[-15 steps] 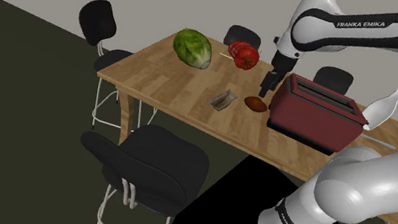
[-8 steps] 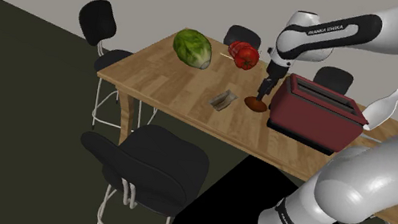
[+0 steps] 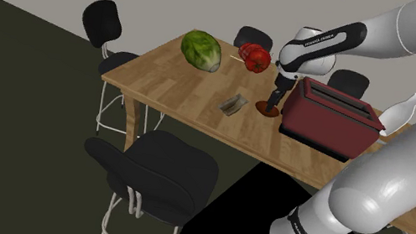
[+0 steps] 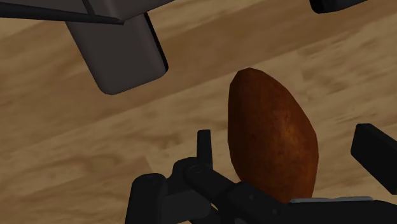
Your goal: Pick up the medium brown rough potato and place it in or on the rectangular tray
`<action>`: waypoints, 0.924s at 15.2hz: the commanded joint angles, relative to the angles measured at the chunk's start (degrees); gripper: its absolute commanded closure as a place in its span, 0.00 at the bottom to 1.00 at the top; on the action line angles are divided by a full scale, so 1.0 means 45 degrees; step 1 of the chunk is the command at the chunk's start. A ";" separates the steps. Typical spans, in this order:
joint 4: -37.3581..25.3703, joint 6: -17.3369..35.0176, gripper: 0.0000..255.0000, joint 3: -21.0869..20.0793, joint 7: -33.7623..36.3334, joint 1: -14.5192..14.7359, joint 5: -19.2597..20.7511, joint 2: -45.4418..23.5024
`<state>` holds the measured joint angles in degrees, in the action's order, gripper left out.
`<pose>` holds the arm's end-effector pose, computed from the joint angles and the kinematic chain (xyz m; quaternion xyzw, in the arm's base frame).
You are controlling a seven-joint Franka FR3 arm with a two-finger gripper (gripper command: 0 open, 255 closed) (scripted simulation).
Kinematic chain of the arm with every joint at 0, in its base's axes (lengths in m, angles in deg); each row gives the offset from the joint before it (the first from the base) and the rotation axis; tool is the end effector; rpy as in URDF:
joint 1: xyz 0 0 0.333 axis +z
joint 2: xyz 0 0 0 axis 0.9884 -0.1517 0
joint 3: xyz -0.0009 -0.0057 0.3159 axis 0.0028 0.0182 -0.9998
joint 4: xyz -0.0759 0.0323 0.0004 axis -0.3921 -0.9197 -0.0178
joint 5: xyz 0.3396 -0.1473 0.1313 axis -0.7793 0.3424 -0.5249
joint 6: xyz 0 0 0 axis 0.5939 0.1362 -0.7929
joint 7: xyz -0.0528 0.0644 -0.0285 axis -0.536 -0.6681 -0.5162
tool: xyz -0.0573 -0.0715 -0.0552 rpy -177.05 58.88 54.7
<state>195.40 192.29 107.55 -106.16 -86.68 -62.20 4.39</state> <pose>0.3778 -0.2918 0.3434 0.9969 0.0704 -0.0356 0.0039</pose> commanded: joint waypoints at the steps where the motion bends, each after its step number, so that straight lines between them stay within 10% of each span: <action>1: 0.0147 0.0392 0.00 0.0047 -0.0110 0.0004 -0.0130 -0.0263; 10: 0.0260 0.0686 0.00 0.0074 -0.0196 0.0004 -0.0240 -0.0467; 11: 0.0260 0.0686 1.00 0.0074 -0.0196 0.0004 -0.0240 -0.0467; 14: 0.0256 0.0686 1.00 0.0074 -0.0197 0.0005 -0.0243 -0.0471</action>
<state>196.55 195.38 107.90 -107.05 -86.67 -63.28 2.28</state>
